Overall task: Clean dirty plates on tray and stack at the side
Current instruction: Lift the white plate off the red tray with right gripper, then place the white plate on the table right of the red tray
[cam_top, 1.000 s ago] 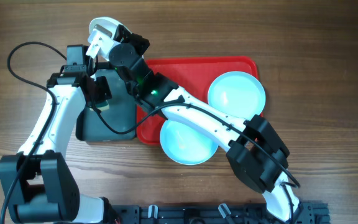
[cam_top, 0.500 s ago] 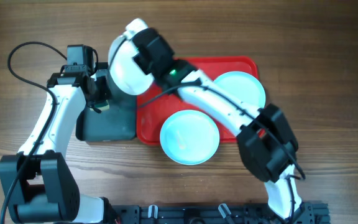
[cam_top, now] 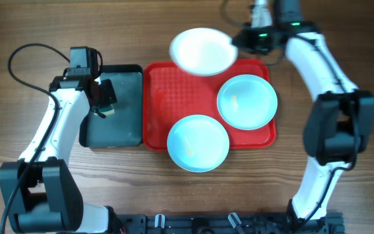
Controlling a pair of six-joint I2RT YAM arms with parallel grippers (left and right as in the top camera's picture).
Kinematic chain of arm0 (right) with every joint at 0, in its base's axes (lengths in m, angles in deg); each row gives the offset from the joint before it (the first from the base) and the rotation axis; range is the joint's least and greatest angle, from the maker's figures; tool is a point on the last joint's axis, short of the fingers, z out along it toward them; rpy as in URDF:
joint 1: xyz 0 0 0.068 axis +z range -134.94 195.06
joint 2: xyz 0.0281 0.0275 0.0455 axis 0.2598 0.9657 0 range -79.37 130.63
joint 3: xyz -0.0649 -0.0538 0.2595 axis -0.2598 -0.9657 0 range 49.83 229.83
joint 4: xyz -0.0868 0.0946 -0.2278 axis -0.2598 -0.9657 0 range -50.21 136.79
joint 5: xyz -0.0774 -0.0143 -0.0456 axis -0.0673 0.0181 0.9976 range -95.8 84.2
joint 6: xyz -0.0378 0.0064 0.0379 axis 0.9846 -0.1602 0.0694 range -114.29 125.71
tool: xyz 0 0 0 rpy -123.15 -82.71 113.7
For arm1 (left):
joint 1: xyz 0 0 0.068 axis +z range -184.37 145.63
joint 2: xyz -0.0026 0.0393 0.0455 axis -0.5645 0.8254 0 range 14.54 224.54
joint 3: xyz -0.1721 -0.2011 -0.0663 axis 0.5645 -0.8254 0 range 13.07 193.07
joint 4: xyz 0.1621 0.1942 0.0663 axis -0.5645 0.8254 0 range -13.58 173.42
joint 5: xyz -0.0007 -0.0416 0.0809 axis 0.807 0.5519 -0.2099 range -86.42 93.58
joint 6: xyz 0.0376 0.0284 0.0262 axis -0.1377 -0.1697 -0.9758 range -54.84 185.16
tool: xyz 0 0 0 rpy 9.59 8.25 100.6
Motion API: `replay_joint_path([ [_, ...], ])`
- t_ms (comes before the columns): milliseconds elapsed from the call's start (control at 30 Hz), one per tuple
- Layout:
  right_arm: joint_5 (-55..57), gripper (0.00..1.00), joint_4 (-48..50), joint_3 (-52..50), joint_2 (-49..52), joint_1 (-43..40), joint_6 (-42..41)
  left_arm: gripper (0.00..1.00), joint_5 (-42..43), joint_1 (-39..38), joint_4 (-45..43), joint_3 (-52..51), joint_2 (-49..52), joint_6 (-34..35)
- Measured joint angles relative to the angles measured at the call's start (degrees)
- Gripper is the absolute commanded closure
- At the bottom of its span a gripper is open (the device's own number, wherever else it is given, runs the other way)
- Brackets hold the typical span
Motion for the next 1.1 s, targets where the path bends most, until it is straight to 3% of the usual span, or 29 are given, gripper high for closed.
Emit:
replay_joint_path([
  [167,1.81,0.96,-7.19,0.0,0.0,-14.53,-0.02,0.96,0.0,0.0,-0.42,0.0,0.0,0.0],
  [367,16.98,0.96,-14.93,-0.02,0.0,-25.73,-0.02,0.96,0.0,0.0,-0.76,-0.02,0.0,0.02],
  [600,27.82,0.96,-15.67,-0.04,-0.02,-27.56,-0.02,0.96,0.0,0.0,-0.83,-0.02,0.0,0.0],
  [933,29.92,0.95,-17.03,-3.02,-0.33,-26.27,0.44,0.96,0.0,0.0,-0.83,-0.02,0.0,0.0],
  [1033,30.21,0.87,-17.75,-3.28,-0.33,-24.87,2.1,0.96,0.0,0.0,-0.83,-0.02,0.0,0.0],
  [1100,30.84,0.76,-17.79,-3.28,-0.33,-24.2,2.99,0.96,0.0,0.0,-0.83,-0.02,0.0,0.0],
])
